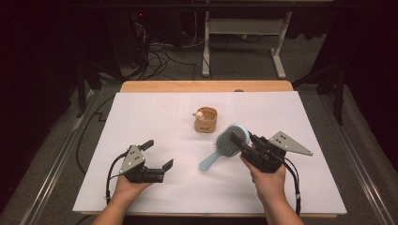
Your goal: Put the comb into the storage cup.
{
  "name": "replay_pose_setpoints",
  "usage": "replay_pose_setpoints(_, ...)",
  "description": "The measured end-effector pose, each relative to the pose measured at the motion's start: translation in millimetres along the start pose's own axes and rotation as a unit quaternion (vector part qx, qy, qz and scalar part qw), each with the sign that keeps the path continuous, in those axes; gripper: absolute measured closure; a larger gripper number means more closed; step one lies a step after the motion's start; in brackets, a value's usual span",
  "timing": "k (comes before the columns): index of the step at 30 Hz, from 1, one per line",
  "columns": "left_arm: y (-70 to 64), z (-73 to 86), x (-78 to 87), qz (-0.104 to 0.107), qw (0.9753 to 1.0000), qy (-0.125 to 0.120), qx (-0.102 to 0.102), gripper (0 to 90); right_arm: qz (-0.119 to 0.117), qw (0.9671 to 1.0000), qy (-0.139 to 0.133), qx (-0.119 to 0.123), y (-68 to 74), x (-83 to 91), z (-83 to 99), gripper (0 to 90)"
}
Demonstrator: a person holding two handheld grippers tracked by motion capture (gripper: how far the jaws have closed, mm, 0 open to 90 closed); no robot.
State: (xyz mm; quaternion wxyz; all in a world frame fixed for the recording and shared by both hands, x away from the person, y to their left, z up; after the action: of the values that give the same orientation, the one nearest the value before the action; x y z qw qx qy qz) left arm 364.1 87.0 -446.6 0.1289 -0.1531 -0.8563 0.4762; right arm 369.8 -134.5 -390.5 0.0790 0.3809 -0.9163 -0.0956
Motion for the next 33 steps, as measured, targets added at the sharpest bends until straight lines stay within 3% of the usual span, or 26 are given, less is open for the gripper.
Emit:
replay_pose_setpoints(14, 0.9, -1.6, 2.1, 0.004, 0.9999, 0.001, 0.01, 3.0, 0.032, 0.9993, -0.017, 0.012, -20.2, 19.5, -9.4, 61.1)
replay_pose_setpoints(33, 1.0, -5.3, 2.3, 0.005, 0.9999, -0.002, 0.01, 1.9, 0.066, 0.9966, -0.023, 0.044, -31.9, 29.1, -14.0, 61.0)
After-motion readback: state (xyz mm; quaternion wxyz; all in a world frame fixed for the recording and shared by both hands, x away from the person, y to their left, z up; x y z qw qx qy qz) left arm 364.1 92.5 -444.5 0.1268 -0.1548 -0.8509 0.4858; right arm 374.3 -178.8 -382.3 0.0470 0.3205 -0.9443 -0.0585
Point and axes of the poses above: each handheld gripper's, and its own axes: x roughly backward along the jaws, z roughly out of its underside, y roughly to its left, the point moved 9 cm from there along -x, roughly forward along the jaws, and after that the axes turned 3 degrees about -z, right-handed, at the moved point
